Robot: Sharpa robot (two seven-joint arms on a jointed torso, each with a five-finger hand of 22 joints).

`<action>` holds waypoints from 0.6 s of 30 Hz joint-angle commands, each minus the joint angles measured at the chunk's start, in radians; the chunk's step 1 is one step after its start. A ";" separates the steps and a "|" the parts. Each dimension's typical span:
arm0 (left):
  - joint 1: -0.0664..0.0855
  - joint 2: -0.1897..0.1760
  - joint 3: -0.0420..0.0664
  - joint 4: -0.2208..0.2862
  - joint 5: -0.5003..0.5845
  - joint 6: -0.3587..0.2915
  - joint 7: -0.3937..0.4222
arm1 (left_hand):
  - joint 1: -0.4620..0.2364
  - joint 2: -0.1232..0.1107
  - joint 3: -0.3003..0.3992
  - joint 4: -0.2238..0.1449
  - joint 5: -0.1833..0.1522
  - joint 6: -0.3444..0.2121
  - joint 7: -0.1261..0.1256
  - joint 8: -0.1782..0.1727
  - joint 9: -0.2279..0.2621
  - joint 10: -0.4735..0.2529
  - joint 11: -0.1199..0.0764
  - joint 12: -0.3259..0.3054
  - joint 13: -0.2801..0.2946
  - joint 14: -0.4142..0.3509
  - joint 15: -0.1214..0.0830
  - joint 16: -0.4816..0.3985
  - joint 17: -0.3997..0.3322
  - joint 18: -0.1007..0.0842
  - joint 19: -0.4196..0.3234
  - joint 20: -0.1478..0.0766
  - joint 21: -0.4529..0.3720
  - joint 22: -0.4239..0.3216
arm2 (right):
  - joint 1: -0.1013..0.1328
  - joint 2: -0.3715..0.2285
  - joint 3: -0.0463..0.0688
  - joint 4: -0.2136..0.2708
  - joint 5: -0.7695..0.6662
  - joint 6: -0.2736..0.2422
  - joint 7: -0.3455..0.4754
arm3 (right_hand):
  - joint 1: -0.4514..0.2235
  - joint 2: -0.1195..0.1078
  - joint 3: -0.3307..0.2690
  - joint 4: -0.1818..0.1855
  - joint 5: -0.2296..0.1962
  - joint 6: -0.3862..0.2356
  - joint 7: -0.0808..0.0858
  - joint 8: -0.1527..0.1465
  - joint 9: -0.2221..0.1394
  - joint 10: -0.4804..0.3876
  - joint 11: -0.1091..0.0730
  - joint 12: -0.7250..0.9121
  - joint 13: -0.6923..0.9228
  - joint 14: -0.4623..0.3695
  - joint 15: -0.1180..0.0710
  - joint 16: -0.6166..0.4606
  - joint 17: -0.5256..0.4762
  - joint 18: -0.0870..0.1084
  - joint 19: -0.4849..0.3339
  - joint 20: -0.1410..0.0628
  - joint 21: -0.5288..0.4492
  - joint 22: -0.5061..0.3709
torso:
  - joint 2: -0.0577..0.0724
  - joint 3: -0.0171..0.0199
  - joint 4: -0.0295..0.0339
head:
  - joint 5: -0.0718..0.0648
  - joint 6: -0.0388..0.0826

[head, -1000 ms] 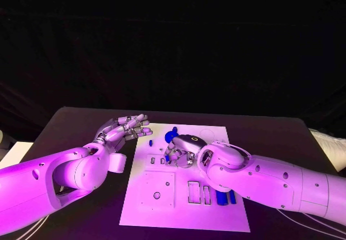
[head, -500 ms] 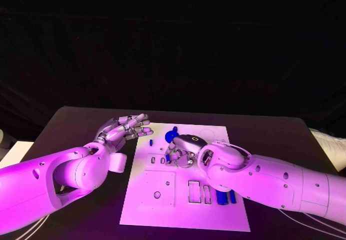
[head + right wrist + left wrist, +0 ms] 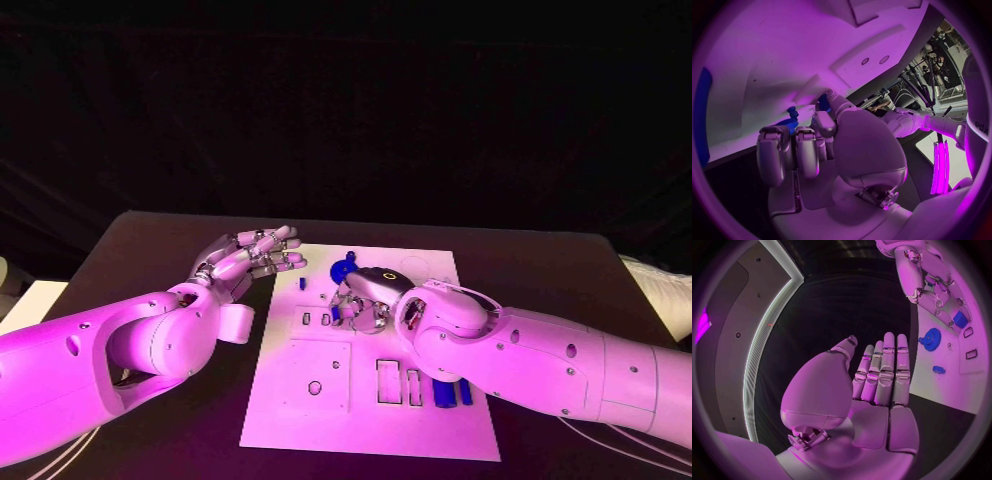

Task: Assemble the parts on the task board

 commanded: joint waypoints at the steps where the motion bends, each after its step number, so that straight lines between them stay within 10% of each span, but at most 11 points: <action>1: 0.000 0.001 0.001 0.002 0.001 0.022 0.005 | 0.006 0.001 0.001 -0.007 -0.005 0.003 0.004 -0.004 0.000 0.003 0.006 -0.007 -0.001 0.004 0.001 -0.004 0.001 0.013 0.005 -0.001 -0.006 -0.001 | -0.006 0.000 -0.005 -0.003 -0.016 0.024 -0.025 | -0.004 -0.017 0.002 0.004 -0.009 -0.010 0.001 -0.004 0.000 -0.006 0.001 -0.005 -0.004 0.093 0.011 -0.004 0.211 -0.013 0.045 0.009 0.000 0.157 | 0.000 -0.0003 0.0000 | 0.000 -0.002; 18: 0.000 0.003 0.000 -0.002 0.001 0.038 -0.002 | 0.003 0.000 0.001 -0.007 -0.005 0.002 0.005 -0.006 -0.001 0.002 0.007 -0.009 -0.001 0.004 0.001 -0.006 0.002 0.013 0.005 -0.001 -0.007 -0.002 | -0.008 -0.010 -0.006 0.010 0.022 -0.235 0.105 | -0.052 -0.069 -0.073 0.057 -0.028 -0.050 0.004 -0.001 0.001 0.004 0.007 0.028 0.005 0.092 0.017 -0.007 0.206 -0.013 0.046 0.016 0.000 0.159 | -0.001 0.0003 0.0012 | -0.001 0.000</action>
